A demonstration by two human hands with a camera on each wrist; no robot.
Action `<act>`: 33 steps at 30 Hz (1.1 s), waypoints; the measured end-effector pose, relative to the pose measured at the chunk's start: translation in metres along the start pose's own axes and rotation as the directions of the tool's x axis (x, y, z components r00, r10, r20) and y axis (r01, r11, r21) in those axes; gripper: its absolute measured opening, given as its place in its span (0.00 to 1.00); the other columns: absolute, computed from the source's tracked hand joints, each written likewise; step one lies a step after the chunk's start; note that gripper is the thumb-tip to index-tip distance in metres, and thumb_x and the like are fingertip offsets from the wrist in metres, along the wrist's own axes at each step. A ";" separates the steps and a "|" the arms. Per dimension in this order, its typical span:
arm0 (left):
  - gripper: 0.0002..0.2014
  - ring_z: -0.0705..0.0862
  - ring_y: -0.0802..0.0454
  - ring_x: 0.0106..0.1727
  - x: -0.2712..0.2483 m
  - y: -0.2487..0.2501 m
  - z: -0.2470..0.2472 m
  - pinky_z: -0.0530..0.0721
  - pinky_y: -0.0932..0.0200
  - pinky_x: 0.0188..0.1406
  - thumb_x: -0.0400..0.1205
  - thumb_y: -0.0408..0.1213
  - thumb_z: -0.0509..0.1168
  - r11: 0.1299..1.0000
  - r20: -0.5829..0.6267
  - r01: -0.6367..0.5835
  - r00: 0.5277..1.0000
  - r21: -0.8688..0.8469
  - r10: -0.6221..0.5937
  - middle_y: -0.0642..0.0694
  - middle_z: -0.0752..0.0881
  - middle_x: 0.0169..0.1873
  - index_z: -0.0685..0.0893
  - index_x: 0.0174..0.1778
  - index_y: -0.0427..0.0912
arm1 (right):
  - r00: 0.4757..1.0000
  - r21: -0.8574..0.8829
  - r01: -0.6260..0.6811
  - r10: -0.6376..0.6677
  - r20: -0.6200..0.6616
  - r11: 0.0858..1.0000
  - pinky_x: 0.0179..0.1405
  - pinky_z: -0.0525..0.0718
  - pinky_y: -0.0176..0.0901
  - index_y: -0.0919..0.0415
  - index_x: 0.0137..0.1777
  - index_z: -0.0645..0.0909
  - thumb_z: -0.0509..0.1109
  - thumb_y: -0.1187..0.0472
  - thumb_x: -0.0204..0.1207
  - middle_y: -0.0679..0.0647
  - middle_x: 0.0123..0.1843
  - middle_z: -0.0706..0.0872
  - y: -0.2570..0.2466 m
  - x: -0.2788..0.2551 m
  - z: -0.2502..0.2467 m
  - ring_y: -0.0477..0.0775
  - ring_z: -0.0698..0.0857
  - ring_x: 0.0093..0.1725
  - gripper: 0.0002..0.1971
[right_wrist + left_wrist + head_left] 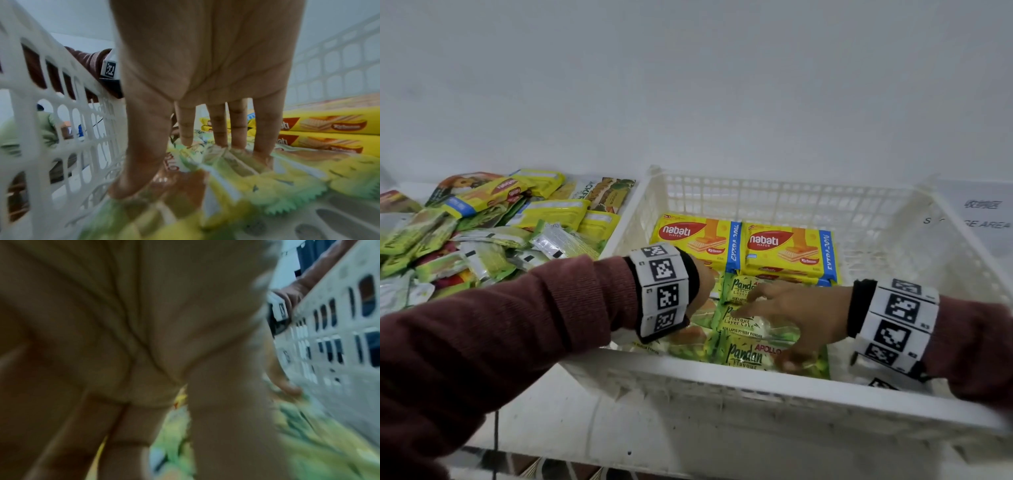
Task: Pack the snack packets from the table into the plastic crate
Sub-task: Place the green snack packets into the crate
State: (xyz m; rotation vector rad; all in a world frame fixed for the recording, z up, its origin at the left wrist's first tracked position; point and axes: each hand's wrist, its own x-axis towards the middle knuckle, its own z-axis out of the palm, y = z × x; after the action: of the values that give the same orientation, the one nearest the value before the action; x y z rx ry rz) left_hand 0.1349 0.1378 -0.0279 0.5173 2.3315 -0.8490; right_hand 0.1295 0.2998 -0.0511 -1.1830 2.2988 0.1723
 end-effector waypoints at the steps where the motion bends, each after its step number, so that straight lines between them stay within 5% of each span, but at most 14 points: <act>1: 0.27 0.76 0.47 0.68 0.000 -0.005 -0.002 0.76 0.60 0.59 0.81 0.41 0.66 0.996 -0.034 0.015 0.999 -0.084 -0.018 0.41 0.77 0.68 0.70 0.73 0.34 | 1.000 0.000 0.003 -0.003 -0.022 1.000 0.75 0.67 0.48 0.43 0.81 0.50 0.74 0.55 0.71 0.53 0.78 0.58 0.002 0.000 -0.002 0.56 0.60 0.77 0.44; 3: 0.33 0.72 0.46 0.72 0.001 -0.013 -0.003 0.74 0.58 0.62 0.78 0.44 0.69 0.990 -0.013 0.005 1.000 -0.142 -0.007 0.42 0.72 0.72 0.66 0.76 0.35 | 0.999 -0.034 -0.012 0.011 -0.030 0.999 0.79 0.60 0.50 0.44 0.82 0.45 0.72 0.50 0.72 0.53 0.83 0.47 0.002 -0.001 -0.003 0.56 0.52 0.81 0.46; 5: 0.34 0.74 0.43 0.69 0.002 -0.015 0.003 0.74 0.55 0.52 0.77 0.45 0.70 0.982 -0.051 0.030 0.998 -0.186 -0.040 0.41 0.70 0.72 0.64 0.76 0.38 | 0.999 -0.080 -0.051 0.052 0.014 0.995 0.82 0.50 0.56 0.45 0.82 0.38 0.69 0.43 0.73 0.52 0.83 0.34 0.001 0.001 0.003 0.57 0.41 0.83 0.48; 8: 0.23 0.74 0.45 0.44 0.011 -0.004 0.021 0.65 0.61 0.30 0.82 0.35 0.60 0.973 -0.206 0.073 0.971 -0.220 -0.119 0.39 0.69 0.70 0.65 0.72 0.36 | 0.990 -0.111 -0.100 0.110 0.089 0.989 0.82 0.43 0.60 0.45 0.80 0.30 0.63 0.45 0.78 0.53 0.81 0.26 0.001 0.007 0.017 0.59 0.33 0.82 0.45; 10: 0.21 0.69 0.46 0.38 0.010 0.003 0.029 0.55 0.57 0.23 0.83 0.36 0.58 0.978 -0.253 0.072 0.960 -0.195 -0.121 0.38 0.70 0.67 0.65 0.71 0.34 | 0.987 -0.100 -0.102 0.113 0.110 0.990 0.82 0.43 0.59 0.46 0.79 0.28 0.63 0.46 0.79 0.53 0.81 0.26 0.002 0.009 0.020 0.60 0.34 0.82 0.46; 14: 0.27 0.82 0.40 0.54 0.016 0.000 0.035 0.69 0.54 0.35 0.82 0.48 0.60 0.990 -0.256 0.042 0.964 -0.136 -0.076 0.37 0.74 0.67 0.64 0.72 0.36 | 0.988 -0.079 -0.097 0.106 0.116 0.992 0.82 0.42 0.60 0.45 0.79 0.28 0.66 0.43 0.75 0.52 0.81 0.26 0.006 0.011 0.020 0.60 0.34 0.82 0.49; 17: 0.33 0.78 0.39 0.64 0.015 -0.005 0.027 0.66 0.57 0.28 0.79 0.48 0.64 0.985 -0.137 0.040 0.989 -0.168 -0.063 0.38 0.71 0.69 0.61 0.76 0.38 | 0.988 -0.083 -0.094 0.103 0.117 0.992 0.82 0.44 0.62 0.43 0.79 0.28 0.67 0.43 0.75 0.52 0.81 0.26 0.009 0.013 0.022 0.60 0.34 0.82 0.50; 18: 0.33 0.76 0.40 0.67 0.013 -0.008 0.020 0.68 0.57 0.27 0.79 0.48 0.65 0.983 -0.108 0.041 0.992 -0.181 -0.061 0.39 0.70 0.71 0.61 0.77 0.39 | 0.988 -0.084 -0.091 0.101 0.118 0.992 0.82 0.44 0.62 0.43 0.79 0.29 0.67 0.44 0.75 0.52 0.82 0.27 0.008 0.011 0.019 0.60 0.35 0.82 0.49; 21: 0.30 0.72 0.44 0.70 -0.005 -0.023 -0.007 0.78 0.56 0.54 0.80 0.44 0.66 0.935 -0.069 0.026 0.996 -0.353 -0.054 0.41 0.69 0.73 0.65 0.76 0.39 | 0.998 0.020 -0.057 0.056 0.034 0.998 0.82 0.51 0.55 0.48 0.82 0.38 0.67 0.44 0.76 0.55 0.84 0.39 0.002 0.003 -0.001 0.57 0.46 0.83 0.46; 25: 0.21 0.75 0.51 0.51 -0.039 -0.065 -0.032 0.70 0.71 0.31 0.79 0.43 0.67 0.740 -0.307 -0.074 0.934 -0.668 -0.184 0.42 0.77 0.65 0.74 0.66 0.40 | 0.989 0.005 0.064 -0.063 -0.136 0.998 0.73 0.65 0.42 0.55 0.81 0.56 0.66 0.46 0.77 0.54 0.80 0.64 -0.021 0.004 -0.036 0.53 0.67 0.77 0.36; 30: 0.12 0.78 0.59 0.39 -0.090 -0.110 -0.024 0.80 0.65 0.38 0.78 0.44 0.68 0.525 -0.429 -0.189 0.818 -0.830 -0.383 0.48 0.79 0.50 0.76 0.53 0.47 | 0.980 -0.153 0.134 -0.154 -0.129 0.979 0.68 0.72 0.46 0.56 0.80 0.59 0.67 0.50 0.77 0.56 0.75 0.73 -0.063 0.043 -0.055 0.57 0.73 0.72 0.34; 33: 0.12 0.79 0.54 0.45 -0.100 -0.124 0.007 0.80 0.64 0.39 0.79 0.42 0.67 0.455 -0.348 -0.124 0.822 -0.882 -0.451 0.46 0.80 0.51 0.78 0.56 0.44 | 0.984 -0.212 0.094 -0.123 -0.130 0.973 0.58 0.78 0.47 0.58 0.77 0.62 0.66 0.45 0.76 0.59 0.67 0.80 -0.084 0.067 -0.046 0.61 0.78 0.65 0.33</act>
State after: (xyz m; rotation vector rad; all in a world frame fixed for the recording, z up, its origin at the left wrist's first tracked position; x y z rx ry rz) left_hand 0.1459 0.0287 0.0876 0.0132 2.9467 0.6549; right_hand 0.1450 0.1850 -0.0360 -1.4648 2.3752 0.2997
